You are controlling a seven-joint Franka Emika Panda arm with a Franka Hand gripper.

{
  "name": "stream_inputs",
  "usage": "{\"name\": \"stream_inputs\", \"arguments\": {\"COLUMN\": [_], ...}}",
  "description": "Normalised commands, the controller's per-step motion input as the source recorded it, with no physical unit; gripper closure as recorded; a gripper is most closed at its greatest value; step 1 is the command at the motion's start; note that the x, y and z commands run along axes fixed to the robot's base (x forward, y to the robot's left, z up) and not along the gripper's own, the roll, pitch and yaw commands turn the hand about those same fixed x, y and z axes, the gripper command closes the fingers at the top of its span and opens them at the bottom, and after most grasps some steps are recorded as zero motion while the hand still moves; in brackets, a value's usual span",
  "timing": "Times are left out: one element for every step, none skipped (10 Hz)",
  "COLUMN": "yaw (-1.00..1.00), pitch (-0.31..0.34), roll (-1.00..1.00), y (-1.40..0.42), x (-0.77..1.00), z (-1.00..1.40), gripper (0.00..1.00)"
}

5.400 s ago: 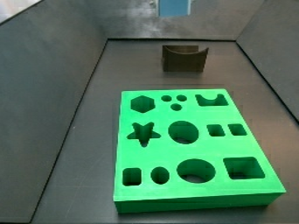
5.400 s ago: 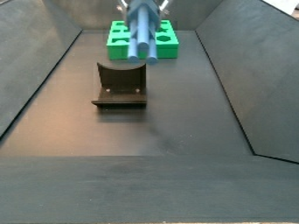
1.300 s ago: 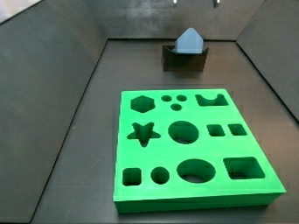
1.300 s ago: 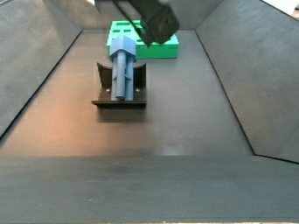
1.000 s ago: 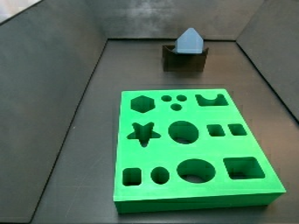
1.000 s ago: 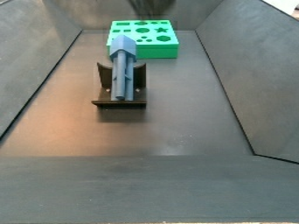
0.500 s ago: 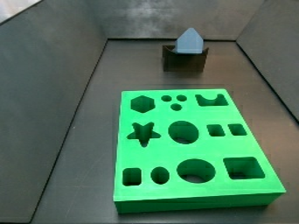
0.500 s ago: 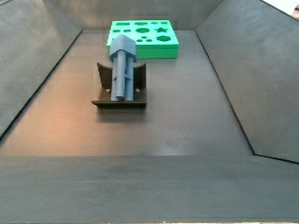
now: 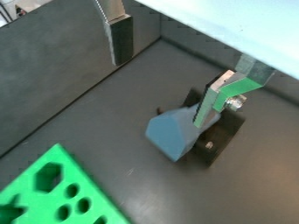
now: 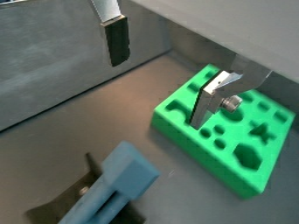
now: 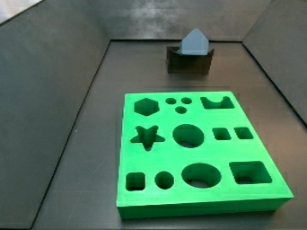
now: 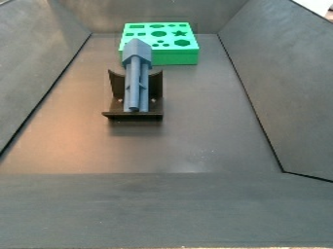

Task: Pick up the 3 prong object. Move up. Rotate the 3 prong object. Place the 3 prong object on the fixture. Regrasp the 3 prong object. Move to above the board. Insert the 3 prong object.
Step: Regrasp the 3 prong object.

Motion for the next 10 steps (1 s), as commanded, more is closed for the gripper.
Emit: {"name": "stream_inputs", "arguments": {"yaw": [0.04, 0.04, 0.05, 0.05, 0.05, 0.06, 0.06, 0.07, 0.08, 0.09], "pitch": [0.047, 0.05, 0.056, 0.061, 0.071, 0.084, 0.094, 0.114, 0.13, 0.141], "roll": [1.0, 1.0, 1.0, 1.0, 1.0, 1.0, 1.0, 1.0, 1.0, 1.0], "y": [-0.02, -0.02, -0.02, -0.02, -0.02, -0.02, -0.03, -0.03, -0.04, -0.04], "x": [0.01, 0.01, 0.01, 0.02, 0.03, 0.05, 0.06, 0.08, 0.1, 0.1], "z": [0.01, 0.01, 0.01, 0.01, 0.01, 0.0, 0.0, 0.0, 0.0, 0.0], "gripper": [0.0, 0.0, 0.0, 0.0, 0.0, 0.0, 0.0, 0.0, 0.0, 0.0]}}
